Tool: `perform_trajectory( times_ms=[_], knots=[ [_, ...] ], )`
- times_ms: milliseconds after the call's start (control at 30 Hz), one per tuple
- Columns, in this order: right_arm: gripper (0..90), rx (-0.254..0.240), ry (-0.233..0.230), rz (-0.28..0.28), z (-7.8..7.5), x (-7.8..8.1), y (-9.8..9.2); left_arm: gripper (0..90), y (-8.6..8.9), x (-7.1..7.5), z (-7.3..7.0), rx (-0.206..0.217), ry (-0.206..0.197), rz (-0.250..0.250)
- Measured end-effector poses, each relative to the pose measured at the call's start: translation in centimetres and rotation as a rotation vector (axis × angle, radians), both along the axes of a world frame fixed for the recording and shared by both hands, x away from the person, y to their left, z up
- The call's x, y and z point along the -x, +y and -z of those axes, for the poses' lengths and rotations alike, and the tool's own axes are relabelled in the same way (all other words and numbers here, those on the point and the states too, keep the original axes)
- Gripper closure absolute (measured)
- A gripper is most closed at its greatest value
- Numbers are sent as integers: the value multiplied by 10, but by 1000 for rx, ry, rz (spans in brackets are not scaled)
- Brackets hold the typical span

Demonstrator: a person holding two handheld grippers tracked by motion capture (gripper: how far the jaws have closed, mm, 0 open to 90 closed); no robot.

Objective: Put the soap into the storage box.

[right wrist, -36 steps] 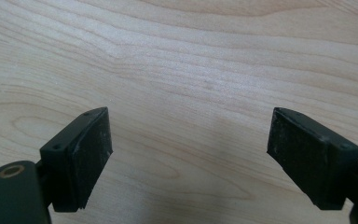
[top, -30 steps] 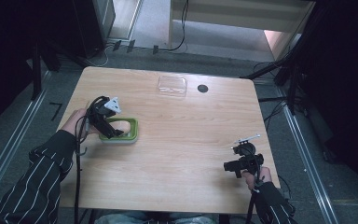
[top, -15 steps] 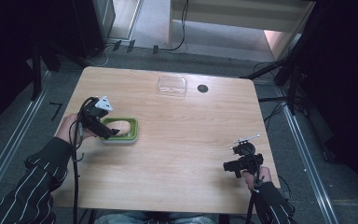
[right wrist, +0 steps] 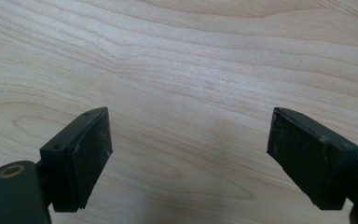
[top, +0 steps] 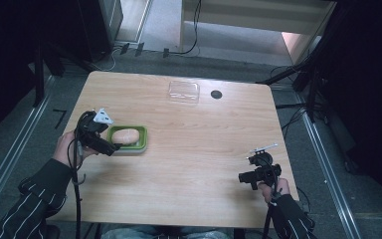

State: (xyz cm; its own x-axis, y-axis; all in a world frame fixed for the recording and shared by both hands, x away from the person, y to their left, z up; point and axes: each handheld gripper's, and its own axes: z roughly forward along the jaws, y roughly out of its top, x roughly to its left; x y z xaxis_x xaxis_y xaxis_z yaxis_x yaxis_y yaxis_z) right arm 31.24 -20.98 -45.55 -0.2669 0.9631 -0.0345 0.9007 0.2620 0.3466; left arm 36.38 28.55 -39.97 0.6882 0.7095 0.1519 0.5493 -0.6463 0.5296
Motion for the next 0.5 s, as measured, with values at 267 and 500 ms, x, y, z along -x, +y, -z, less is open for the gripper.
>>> perform_trajectory(
  times_ms=[267, 500],
  knots=[
    [144, 6, 5, 0, 0, 0, 0, 56, 6, 15, 4, -4, 26, -44],
    [144, 8, 7, -3, 1, 0, 0, 55, 6, 27, 8, -8, 37, -69]
  ],
)
